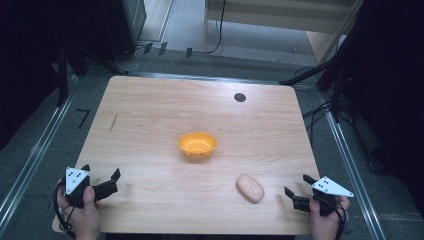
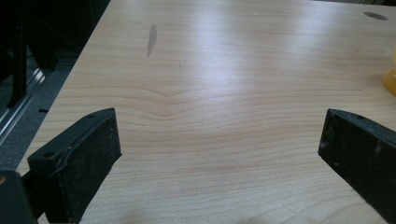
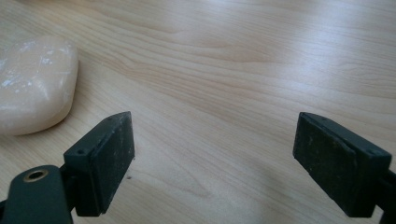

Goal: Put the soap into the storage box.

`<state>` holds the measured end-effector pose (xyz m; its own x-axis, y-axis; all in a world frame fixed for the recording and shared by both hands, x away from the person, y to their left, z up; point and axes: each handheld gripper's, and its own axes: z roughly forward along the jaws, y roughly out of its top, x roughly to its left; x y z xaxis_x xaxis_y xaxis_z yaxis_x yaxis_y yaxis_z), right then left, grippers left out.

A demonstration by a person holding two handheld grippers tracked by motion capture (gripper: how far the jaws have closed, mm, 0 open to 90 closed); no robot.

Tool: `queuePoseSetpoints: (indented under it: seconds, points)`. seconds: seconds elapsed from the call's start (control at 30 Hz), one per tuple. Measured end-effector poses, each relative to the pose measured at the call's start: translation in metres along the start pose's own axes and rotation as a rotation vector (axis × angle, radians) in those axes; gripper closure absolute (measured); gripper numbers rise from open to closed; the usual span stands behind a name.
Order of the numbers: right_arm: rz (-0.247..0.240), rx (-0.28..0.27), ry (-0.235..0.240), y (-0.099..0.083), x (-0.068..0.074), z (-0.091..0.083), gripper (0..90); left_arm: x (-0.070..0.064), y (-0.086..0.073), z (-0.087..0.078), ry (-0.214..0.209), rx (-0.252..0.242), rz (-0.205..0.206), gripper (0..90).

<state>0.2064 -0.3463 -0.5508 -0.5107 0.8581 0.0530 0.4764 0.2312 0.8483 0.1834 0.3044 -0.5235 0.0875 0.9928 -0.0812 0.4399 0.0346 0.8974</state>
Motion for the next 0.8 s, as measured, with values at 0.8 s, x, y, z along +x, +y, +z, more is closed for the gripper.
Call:
queuePoseSetpoints:
  seconds: [0.8]
  points:
    - [-0.059,0.161,0.093,0.03,0.021,0.003,13.3,-0.006,0.0,0.001,0.056,0.013,0.058,0.0]
